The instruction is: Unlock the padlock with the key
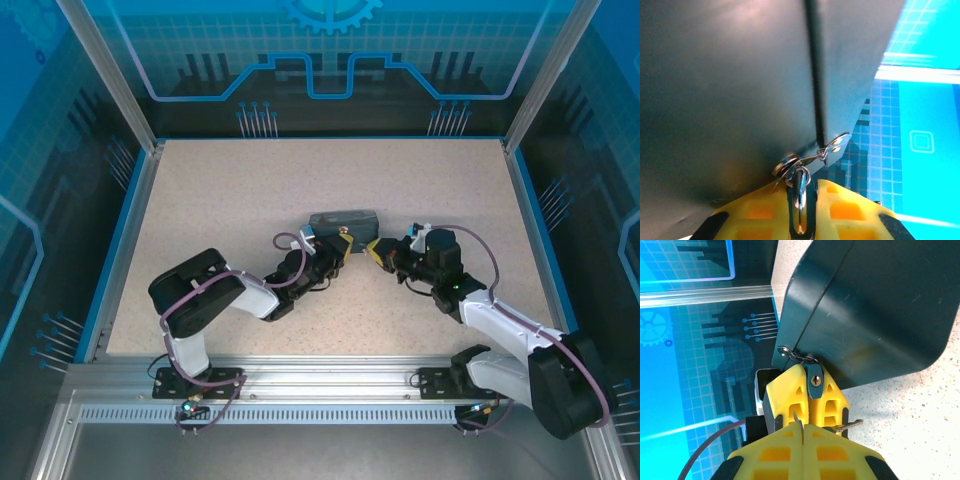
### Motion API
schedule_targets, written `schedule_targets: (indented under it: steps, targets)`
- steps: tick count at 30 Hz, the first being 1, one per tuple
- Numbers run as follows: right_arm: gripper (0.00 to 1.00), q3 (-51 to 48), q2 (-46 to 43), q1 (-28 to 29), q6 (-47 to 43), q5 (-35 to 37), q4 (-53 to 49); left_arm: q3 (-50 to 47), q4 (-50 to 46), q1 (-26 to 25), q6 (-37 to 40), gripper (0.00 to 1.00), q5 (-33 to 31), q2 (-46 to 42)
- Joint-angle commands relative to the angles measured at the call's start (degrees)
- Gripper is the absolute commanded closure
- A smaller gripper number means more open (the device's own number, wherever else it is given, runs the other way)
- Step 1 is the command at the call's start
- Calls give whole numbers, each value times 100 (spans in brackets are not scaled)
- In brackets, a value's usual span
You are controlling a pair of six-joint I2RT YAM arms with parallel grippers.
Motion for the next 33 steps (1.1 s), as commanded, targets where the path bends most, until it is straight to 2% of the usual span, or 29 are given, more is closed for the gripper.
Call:
schedule_targets:
  steps: [1, 16, 33]
  targets:
    - [100, -5, -5, 74, -2, 127, 207, 140, 941, -38, -446, 100, -138, 117]
    - [100, 3, 218, 74, -178, 148, 386, 114, 1044, -35, -829, 100, -63, 160]
    - [100, 110, 494, 74, -301, 184, 474, 149, 1049, -40, -902, 100, 1, 172]
